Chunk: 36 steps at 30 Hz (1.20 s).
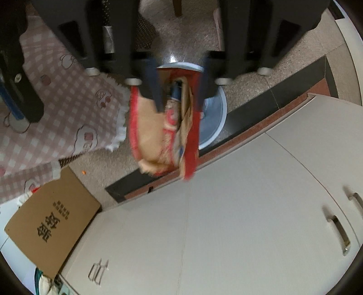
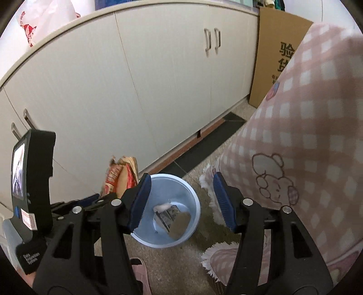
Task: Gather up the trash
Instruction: 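Move both open grippers back toward the table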
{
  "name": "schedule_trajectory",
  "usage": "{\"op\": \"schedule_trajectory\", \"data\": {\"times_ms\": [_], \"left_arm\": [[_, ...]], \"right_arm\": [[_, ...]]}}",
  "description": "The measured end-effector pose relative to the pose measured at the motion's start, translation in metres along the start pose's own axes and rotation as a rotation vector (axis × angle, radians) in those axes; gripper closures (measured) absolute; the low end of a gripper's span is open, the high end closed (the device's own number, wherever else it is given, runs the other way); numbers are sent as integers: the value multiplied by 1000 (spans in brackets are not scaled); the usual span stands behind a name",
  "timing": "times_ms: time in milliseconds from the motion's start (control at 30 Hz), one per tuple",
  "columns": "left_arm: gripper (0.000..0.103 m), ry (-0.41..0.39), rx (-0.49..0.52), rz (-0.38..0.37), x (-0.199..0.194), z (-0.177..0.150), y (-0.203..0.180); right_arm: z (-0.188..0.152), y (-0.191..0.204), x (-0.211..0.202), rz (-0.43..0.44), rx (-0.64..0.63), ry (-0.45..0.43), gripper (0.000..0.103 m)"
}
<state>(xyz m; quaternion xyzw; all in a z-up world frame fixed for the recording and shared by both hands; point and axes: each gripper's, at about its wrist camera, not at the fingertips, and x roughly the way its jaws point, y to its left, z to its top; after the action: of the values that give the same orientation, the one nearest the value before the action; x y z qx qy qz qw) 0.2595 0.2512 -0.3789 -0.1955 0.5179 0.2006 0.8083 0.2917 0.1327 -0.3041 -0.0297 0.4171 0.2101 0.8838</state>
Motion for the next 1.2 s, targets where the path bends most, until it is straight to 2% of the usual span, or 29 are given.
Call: {"op": "schedule_trajectory", "data": {"times_ms": [33,133,200,400,600,767,967,1200], "left_arm": [[28,-23,-13,11,-6,1,1],[28,-76,-29,36,-22,2,3],[28,-93,-41,26,-36,5,5],[28,-286,-28,57,-116,-5,9],[28,-466,-26,74,-201,-28,8],[27,-601,5,34,-268,-48,-16],[25,-685,103,-27,-311,-79,-63],[23,-723,206,-78,-337,-115,-107]], "right_arm": [[-1,1,-5,-1,0,-7,46],[1,2,-12,1,4,-16,46],[1,4,-20,10,7,-22,46],[8,11,-64,46,-3,-78,46],[10,9,-139,144,-29,-139,43],[5,-12,-206,168,8,-233,42],[-4,-47,-273,142,78,-347,40],[-27,-95,-323,73,171,-431,39]]}}
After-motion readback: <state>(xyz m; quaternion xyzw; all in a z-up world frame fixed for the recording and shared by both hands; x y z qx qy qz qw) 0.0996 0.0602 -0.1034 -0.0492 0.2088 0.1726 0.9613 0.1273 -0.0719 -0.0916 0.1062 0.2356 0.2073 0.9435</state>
